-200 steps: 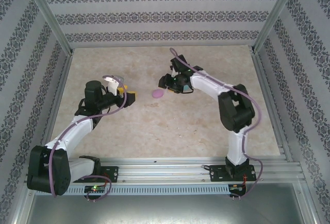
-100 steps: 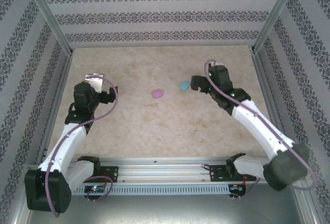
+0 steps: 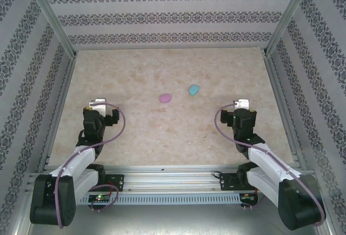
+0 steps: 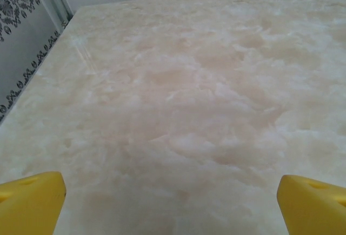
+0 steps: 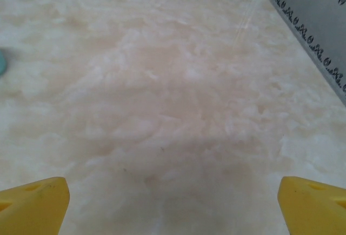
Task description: Insert the wireless bluetooth earbuds into the charging case
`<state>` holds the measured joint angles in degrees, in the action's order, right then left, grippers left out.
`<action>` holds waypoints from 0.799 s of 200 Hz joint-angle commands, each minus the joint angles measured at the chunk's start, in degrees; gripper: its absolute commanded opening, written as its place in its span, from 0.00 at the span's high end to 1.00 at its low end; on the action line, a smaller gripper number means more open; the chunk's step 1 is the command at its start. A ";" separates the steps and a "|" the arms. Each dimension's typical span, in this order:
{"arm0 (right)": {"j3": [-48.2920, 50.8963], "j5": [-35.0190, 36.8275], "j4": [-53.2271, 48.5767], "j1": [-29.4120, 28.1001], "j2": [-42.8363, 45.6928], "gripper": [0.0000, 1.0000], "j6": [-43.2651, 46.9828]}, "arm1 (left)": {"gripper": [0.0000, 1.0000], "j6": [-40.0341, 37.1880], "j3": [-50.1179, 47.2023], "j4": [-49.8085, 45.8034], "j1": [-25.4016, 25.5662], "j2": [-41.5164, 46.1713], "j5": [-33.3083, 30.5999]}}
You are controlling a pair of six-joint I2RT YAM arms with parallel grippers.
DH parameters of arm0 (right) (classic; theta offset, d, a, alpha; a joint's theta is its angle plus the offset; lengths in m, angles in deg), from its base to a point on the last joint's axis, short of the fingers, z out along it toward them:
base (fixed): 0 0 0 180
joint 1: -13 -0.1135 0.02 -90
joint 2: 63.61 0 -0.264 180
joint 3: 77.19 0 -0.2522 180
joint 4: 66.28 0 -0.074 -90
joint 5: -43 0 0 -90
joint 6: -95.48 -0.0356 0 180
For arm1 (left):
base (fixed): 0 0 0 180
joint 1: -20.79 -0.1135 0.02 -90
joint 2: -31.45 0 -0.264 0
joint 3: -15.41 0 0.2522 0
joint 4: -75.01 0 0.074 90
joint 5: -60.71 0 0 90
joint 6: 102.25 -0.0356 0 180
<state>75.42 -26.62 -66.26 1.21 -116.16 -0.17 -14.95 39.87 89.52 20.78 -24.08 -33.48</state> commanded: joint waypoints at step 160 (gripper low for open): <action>-7.08 -16.62 39.42 12.15 -33.72 0.02 1.50 | 0.00 2.46 10.98 26.26 -0.46 -35.18 6.39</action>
<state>72.97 -44.94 -24.99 14.72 -149.89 0.12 -12.85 44.09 126.35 20.67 -60.78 -28.32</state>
